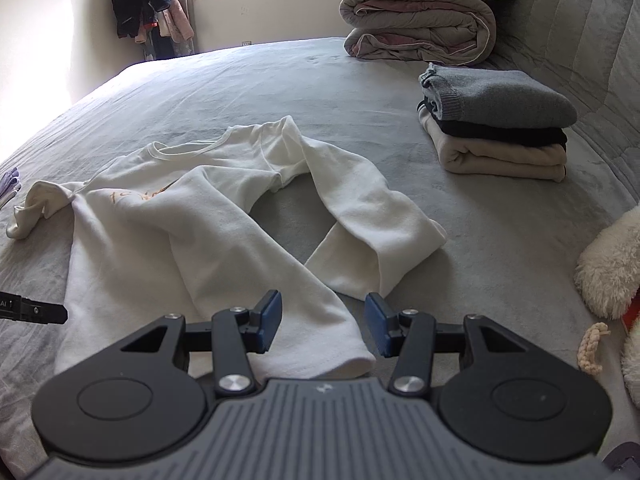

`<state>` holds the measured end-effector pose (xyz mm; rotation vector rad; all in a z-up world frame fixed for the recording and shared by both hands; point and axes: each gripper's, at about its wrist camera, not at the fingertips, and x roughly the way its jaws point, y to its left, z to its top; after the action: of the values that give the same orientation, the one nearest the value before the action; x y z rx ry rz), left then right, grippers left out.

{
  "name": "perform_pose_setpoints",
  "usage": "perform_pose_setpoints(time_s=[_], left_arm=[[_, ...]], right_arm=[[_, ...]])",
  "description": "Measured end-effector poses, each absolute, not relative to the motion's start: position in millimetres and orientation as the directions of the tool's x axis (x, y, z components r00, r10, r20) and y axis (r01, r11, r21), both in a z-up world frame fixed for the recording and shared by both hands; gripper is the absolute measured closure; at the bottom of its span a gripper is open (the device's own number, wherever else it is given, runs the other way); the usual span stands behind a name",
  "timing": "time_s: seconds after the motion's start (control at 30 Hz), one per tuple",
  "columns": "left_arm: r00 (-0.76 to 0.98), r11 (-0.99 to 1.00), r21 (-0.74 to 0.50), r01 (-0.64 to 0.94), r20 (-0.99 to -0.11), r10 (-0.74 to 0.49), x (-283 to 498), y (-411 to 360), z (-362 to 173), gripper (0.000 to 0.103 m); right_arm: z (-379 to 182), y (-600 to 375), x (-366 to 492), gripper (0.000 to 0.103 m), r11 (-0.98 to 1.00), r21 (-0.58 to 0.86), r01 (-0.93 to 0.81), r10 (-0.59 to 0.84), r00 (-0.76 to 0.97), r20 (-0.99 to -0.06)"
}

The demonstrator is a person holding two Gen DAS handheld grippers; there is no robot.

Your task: Fold clothes

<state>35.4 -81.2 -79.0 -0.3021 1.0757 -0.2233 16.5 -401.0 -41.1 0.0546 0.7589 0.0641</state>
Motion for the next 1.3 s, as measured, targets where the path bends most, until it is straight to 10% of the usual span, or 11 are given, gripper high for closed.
perform_pose_setpoints(time_s=[0.37,1.3], left_arm=[[0.493,0.952,-0.276,0.13,-0.815,-0.304,16,-108,-82,0.094],[0.565,0.932,-0.361,0.035,-0.762,-0.317,-26,24,-40,0.095]], right_arm=[[-67,-424,25,0.052,0.991,0.134,-0.01,0.107,0.662,-0.742],[-59,-414,0,0.057,0.963,0.242,-0.12,0.264,0.605,-0.751]])
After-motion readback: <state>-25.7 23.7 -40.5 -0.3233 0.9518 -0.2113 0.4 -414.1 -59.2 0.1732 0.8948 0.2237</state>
